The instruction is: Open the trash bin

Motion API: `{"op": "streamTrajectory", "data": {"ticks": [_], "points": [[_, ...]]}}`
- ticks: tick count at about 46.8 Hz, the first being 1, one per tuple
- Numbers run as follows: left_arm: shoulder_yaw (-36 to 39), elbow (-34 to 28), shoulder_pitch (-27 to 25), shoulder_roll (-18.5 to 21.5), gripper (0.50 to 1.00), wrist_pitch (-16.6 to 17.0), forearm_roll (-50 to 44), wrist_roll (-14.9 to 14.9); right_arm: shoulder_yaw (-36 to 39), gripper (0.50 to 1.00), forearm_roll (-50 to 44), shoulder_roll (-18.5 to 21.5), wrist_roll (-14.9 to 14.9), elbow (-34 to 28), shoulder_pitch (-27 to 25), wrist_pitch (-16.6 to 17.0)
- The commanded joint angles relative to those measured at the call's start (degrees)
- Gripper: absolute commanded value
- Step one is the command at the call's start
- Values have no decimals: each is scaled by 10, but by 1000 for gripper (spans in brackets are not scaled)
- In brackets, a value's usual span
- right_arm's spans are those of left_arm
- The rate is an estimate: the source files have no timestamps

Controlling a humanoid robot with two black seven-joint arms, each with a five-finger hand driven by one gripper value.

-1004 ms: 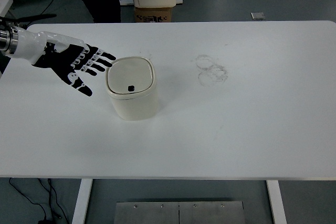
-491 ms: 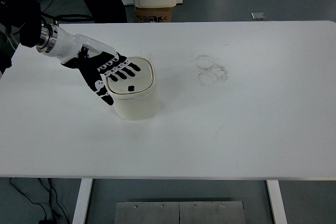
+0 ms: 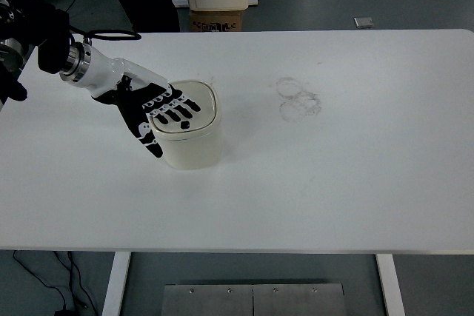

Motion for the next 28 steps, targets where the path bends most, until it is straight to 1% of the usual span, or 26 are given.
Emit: {"op": "streamTrajectory", "data": {"ticks": [1,28], "points": [[1,0,1,-2,1000,0,0,0,0,991,0,0,0,0,-1,0],[0,21,1,-16,1000,0,-1,-1,0,991,0,0,0,0,0,0]]}}
